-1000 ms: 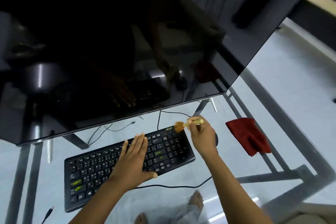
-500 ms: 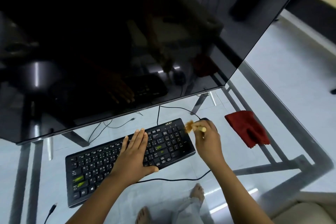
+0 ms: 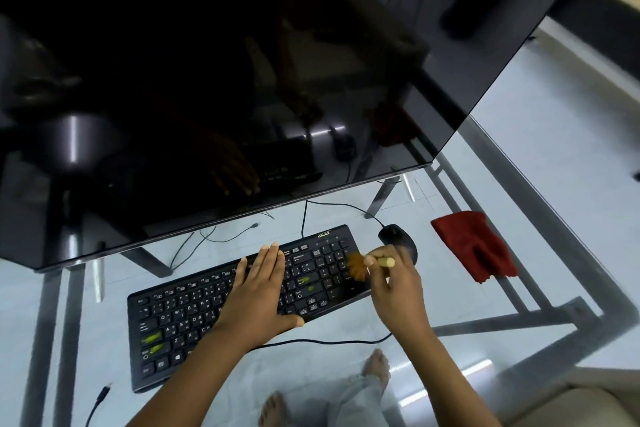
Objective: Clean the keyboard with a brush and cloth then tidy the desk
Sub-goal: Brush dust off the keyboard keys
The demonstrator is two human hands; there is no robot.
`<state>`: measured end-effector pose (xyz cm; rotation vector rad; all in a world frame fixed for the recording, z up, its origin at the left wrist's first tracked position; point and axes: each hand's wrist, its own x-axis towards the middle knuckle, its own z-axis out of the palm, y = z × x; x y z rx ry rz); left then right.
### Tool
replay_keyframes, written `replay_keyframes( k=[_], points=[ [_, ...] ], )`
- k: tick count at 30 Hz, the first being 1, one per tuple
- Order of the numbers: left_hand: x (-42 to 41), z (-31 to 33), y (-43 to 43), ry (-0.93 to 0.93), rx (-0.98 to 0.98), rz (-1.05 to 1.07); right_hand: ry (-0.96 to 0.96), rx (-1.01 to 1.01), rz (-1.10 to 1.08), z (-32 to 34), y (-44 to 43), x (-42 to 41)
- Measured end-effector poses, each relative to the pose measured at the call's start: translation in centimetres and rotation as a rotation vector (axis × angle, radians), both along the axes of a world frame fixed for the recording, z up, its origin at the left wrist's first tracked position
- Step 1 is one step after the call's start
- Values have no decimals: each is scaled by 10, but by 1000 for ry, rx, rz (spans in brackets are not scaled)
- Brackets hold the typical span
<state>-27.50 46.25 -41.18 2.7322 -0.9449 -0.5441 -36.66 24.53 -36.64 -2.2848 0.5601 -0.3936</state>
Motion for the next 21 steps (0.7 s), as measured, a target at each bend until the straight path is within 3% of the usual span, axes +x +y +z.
replay_keyframes(
  k=[4,7,9,12,16,17,19,21],
  points=[
    [0,1,1,-7,9,-6,27,125,153,-2,4,-6],
    [0,0,2,0,-21,0,-50,27,12,-7,-2,-12],
    [0,0,2,-9,-20,-2,-103,66,-58,-4,-7,-14],
    [0,0,4,-22,-6,-10,33,152,134,-2,-2,-12],
    [-1,-1,3,-15,-31,-2,-70,64,-98,3,-10,-7],
    [-1,-1,3,-16,-35,-2,-82,145,-106,5,-9,-6],
    [0,-1,4,-16,-28,-8,42,297,47,5,-2,-5],
    [0,-2,5,-18,-21,-8,103,271,158,3,9,-7]
  ],
)
